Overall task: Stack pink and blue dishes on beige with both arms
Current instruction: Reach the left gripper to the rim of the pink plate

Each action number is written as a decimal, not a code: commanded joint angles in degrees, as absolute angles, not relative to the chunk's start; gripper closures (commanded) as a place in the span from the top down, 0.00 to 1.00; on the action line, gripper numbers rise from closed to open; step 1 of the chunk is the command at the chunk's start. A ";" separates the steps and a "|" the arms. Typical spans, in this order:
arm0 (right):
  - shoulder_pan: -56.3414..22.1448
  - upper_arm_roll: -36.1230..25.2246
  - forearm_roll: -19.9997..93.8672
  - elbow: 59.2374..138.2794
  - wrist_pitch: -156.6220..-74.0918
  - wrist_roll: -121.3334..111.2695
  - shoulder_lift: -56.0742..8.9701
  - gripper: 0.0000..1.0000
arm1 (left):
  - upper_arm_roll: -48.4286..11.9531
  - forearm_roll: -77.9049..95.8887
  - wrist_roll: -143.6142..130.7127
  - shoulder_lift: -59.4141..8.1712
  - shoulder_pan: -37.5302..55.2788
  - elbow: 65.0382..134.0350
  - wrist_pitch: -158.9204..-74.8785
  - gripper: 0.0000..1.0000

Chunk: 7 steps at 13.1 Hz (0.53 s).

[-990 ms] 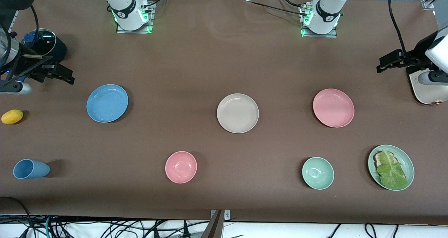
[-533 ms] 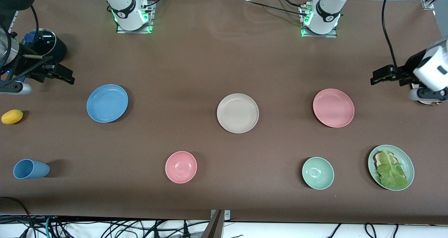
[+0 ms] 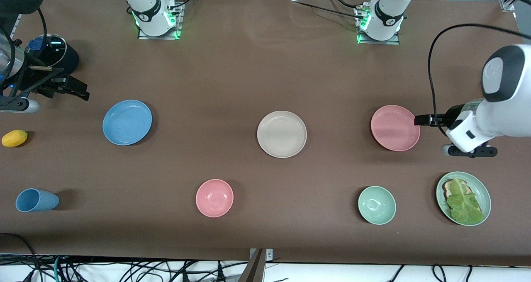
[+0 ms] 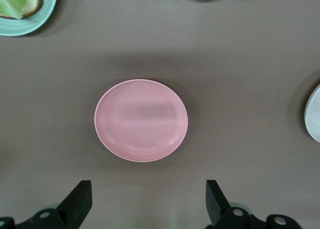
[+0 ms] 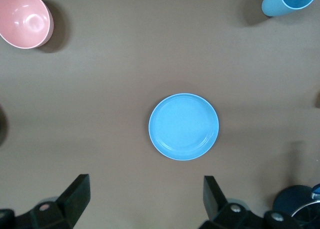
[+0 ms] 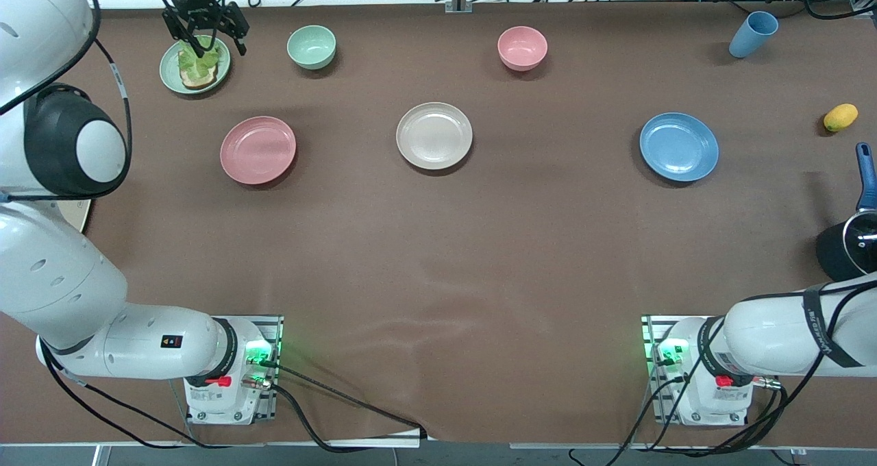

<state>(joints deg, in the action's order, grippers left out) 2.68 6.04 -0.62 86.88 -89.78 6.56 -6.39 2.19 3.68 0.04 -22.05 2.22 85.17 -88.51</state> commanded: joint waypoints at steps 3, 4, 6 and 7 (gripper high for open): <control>3.16 4.58 -0.79 89.03 -90.70 2.91 -6.76 1.00 | 2.72 5.54 0.70 -24.17 0.19 85.07 -93.15 1.00; 3.16 3.96 -0.79 90.34 -91.92 1.60 -6.85 1.00 | 2.72 5.80 1.92 -24.17 -0.17 85.77 -94.21 1.00; 3.16 2.73 -0.88 93.85 -95.96 -0.34 -6.86 1.00 | 5.34 9.21 8.06 -23.65 -0.18 89.01 -97.36 1.00; 3.16 2.72 -0.97 95.52 -97.89 -1.22 -6.86 1.00 | 7.01 11.58 11.04 -22.95 -0.18 91.47 -99.21 1.00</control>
<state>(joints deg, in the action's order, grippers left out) 2.91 2.83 -0.62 91.88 -94.55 0.95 -7.76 4.51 7.37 5.21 -24.41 0.11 87.09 -95.87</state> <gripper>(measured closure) 0.000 0.000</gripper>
